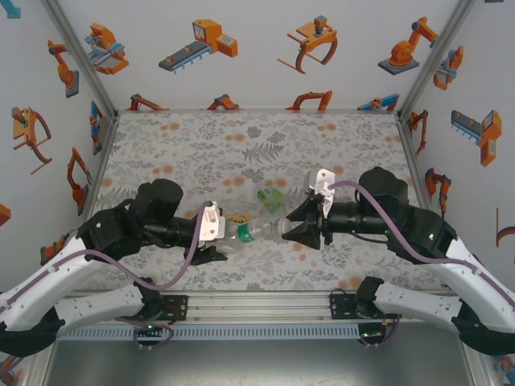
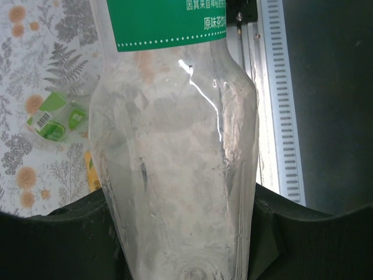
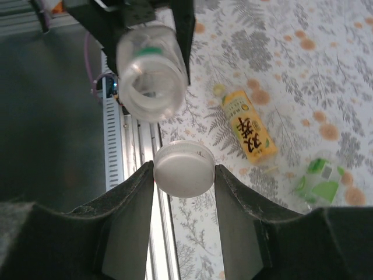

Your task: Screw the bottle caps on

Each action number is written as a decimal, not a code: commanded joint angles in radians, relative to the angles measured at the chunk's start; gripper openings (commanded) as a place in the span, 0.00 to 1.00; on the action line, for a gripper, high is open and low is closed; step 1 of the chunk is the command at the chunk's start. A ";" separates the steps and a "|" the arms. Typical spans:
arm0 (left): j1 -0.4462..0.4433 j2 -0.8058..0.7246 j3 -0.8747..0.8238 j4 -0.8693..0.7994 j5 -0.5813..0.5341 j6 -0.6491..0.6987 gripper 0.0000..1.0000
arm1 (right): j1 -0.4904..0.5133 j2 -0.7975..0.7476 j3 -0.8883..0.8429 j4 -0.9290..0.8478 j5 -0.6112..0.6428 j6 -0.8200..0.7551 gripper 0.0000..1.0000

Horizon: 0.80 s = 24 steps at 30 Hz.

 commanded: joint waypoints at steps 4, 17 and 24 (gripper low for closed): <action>-0.011 0.043 0.047 -0.088 0.021 0.084 0.00 | -0.003 0.024 0.057 0.035 -0.165 -0.126 0.00; -0.011 0.057 0.053 -0.076 0.030 0.090 0.00 | -0.003 0.053 0.005 0.105 -0.178 -0.136 0.00; -0.011 0.056 0.047 -0.055 0.034 0.086 0.00 | -0.003 0.061 -0.011 0.112 -0.213 -0.131 0.00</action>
